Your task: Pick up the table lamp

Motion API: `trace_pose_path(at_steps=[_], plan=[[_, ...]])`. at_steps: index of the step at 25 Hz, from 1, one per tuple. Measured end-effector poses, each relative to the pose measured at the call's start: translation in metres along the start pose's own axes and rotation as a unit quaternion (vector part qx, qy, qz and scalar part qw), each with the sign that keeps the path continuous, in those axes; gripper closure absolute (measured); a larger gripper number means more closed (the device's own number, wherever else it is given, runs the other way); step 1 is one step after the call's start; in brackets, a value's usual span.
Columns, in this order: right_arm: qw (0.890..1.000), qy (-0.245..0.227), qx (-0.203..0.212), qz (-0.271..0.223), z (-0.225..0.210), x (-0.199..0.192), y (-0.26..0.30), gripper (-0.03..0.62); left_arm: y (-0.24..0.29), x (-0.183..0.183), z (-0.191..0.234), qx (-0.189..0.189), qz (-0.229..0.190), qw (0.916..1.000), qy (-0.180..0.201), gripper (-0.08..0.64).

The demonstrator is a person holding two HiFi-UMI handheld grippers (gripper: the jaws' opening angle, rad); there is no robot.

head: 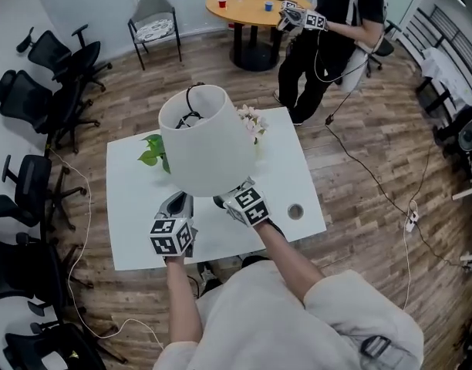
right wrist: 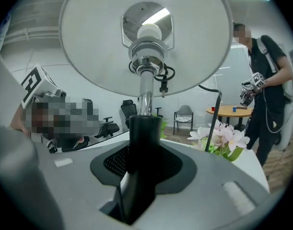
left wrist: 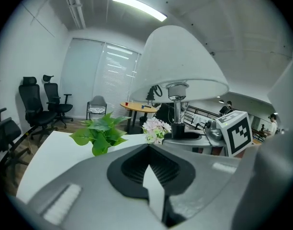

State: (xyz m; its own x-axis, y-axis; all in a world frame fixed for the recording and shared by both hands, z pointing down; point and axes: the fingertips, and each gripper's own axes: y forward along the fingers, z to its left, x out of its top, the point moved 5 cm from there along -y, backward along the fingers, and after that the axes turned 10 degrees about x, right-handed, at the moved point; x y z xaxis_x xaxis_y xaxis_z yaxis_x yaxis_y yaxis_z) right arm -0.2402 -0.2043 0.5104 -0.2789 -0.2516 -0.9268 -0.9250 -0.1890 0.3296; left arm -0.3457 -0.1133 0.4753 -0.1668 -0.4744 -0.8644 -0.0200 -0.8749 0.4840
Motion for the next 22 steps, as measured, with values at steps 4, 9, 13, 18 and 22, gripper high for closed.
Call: trace_pose_path(at_steps=[4,9,13,18,22], plan=[[0.999,0.021,-0.030,-0.016,0.014,0.004,0.004,0.430,-0.008,0.002,0.012,-0.027,-0.001,0.9995,0.020,0.560],[0.997,0.036,-0.055,-0.030,0.030,0.004,0.008,0.430,-0.018,0.001,0.029,-0.046,-0.011,0.9987,0.019,0.560],[0.996,0.038,-0.079,-0.031,0.044,0.003,0.014,0.430,-0.025,-0.004,0.045,-0.072,-0.012,0.9970,0.025,0.560],[0.992,0.047,-0.108,-0.037,0.060,0.000,0.016,0.430,-0.029,-0.012,0.056,-0.101,-0.007,0.9945,0.027,0.560],[0.989,0.066,-0.127,-0.042,0.069,-0.011,0.012,0.430,-0.033,-0.017,0.055,-0.120,-0.006,0.9922,0.034,0.560]])
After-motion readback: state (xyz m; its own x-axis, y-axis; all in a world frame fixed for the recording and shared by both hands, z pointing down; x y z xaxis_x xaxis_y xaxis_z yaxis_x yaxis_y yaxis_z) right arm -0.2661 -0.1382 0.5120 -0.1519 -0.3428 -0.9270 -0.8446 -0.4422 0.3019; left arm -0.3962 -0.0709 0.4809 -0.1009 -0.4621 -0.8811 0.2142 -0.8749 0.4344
